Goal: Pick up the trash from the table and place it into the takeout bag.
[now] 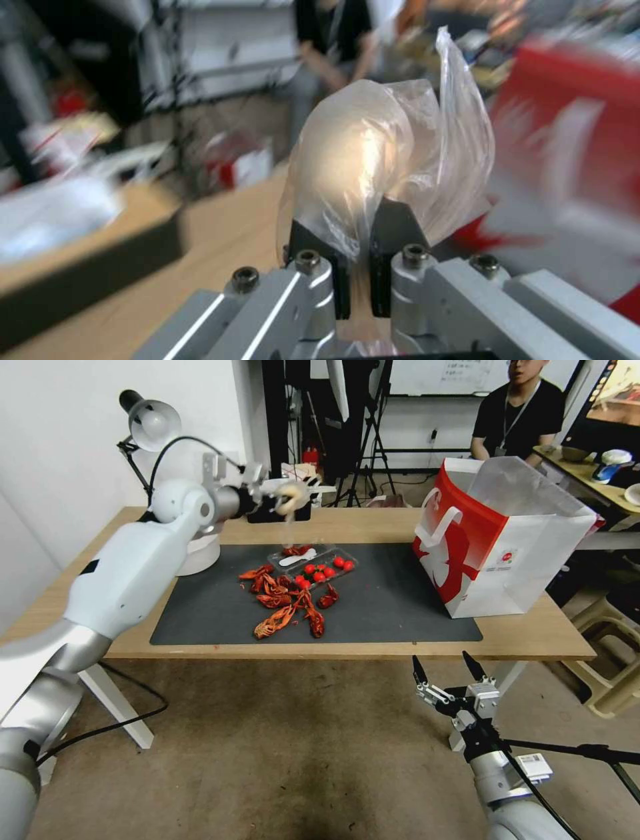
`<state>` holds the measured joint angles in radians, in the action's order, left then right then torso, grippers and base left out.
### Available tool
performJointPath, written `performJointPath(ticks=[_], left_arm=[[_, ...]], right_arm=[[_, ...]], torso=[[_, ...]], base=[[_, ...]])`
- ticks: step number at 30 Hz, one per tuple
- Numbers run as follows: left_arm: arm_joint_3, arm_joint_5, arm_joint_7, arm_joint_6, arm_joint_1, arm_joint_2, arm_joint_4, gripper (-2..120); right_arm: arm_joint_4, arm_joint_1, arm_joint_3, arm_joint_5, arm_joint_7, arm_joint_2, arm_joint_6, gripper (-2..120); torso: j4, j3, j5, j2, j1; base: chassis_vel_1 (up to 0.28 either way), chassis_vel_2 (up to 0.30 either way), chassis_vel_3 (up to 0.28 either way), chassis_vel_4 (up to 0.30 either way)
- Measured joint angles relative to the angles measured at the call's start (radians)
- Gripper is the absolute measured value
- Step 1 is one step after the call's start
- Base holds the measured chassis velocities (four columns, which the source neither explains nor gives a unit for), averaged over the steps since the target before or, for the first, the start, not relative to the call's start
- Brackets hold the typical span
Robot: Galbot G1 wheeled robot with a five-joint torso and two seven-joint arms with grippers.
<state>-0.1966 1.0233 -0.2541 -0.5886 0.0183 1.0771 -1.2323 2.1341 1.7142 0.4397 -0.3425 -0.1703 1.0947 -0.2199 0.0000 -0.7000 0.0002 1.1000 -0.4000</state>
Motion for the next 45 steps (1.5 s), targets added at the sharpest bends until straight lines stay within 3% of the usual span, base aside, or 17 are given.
performJointPath(ticks=[6, 8, 9, 12, 14, 20, 22, 28, 42, 44, 45], left_arm=[[-0.052, 0.073, -0.035, 0.108, 0.098, 0.126, 0.04, 3], [-0.052, 0.073, -0.035, 0.108, 0.098, 0.126, 0.04, 3], [-0.089, 0.113, -0.039, 0.16, 0.139, 0.183, 0.054, 3], [-0.114, 0.131, -0.042, 0.183, 0.158, 0.218, 0.057, 3], [-0.167, 0.161, -0.043, 0.228, 0.196, 0.279, 0.065, 3], [-0.261, 0.202, -0.047, 0.285, 0.247, 0.354, 0.081, 3], [-0.297, 0.21, -0.046, 0.312, 0.266, 0.41, 0.102, 3], [-0.331, 0.204, -0.017, 0.357, 0.276, 0.511, 0.172, 3], [-0.392, 0.088, 0.03, 0.404, 0.25, 0.537, 0.257, 3], [-0.411, 0.053, 0.041, 0.409, 0.238, 0.536, 0.261, 15], [-0.411, 0.053, 0.041, 0.409, 0.238, 0.536, 0.261, 15]], right_arm=[[0.002, 0.002, 0.002, 0.001, -0.001, 0.001, 0.0, 100], [0.002, 0.002, 0.002, 0.001, -0.001, 0.001, 0.0, 100], [0.003, 0.002, 0.002, 0.002, -0.002, 0.003, 0.0, 100], [0.003, 0.003, 0.003, 0.002, -0.002, 0.005, 0.0, 100], [0.003, 0.004, 0.006, 0.002, -0.002, 0.006, -0.001, 100], [0.002, 0.005, 0.011, 0.001, -0.001, 0.009, -0.003, 100], [0.0, 0.005, 0.011, 0.001, -0.001, 0.012, -0.005, 100], [0.0, 0.004, 0.014, -0.001, 0.0, 0.017, -0.008, 100], [-0.006, 0.006, 0.02, -0.004, 0.003, 0.019, -0.015, 100], [-0.008, 0.006, 0.021, -0.005, 0.004, 0.019, -0.018, 100], [-0.008, 0.006, 0.021, -0.005, 0.004, 0.019, -0.018, 100]], torso=[[-0.0001, 0.0, 0.0002, 0.0, 0.0], [-0.0001, 0.0, 0.0002, 0.0, 0.0], [-0.0003, 0.0, 0.0004, 0.0, 0.0], [-0.0002, 0.0, 0.0001, 0.0, 0.0], [0.0001, 0.0, 0.0001, 0.0, 0.0], [-0.0002, 0.0, 0.0003, 0.0, 0.0], [0.0001, 0.0, 0.0001, 0.0, 0.0], [-0.0003, 0.0, 0.0002, 0.0, 0.0], [0.0003, 0.0, -0.0001, 0.0, 0.0], [0.0001, 0.0, -0.0002, 0.0, 0.0], [0.0001, 0.0, -0.0002, 0.0, 0.0]], base=[[0.0, 0.0, 0.0, 0.0], [0.0, 0.0, 0.0, 0.0], [0.0, 0.0, 0.0, 0.0], [0.0, 0.0, 0.0, 0.0], [0.0, 0.0, 0.0, 0.0], [0.0, 0.0, 0.0, 0.0], [0.0, 0.0, 0.0, 0.0], [0.0, 0.0, 0.0, 0.0], [0.0, 0.0, 0.0, 0.0], [0.0, 0.0, 0.0, 0.0], [0.0, 0.0, 0.0, 0.0]])
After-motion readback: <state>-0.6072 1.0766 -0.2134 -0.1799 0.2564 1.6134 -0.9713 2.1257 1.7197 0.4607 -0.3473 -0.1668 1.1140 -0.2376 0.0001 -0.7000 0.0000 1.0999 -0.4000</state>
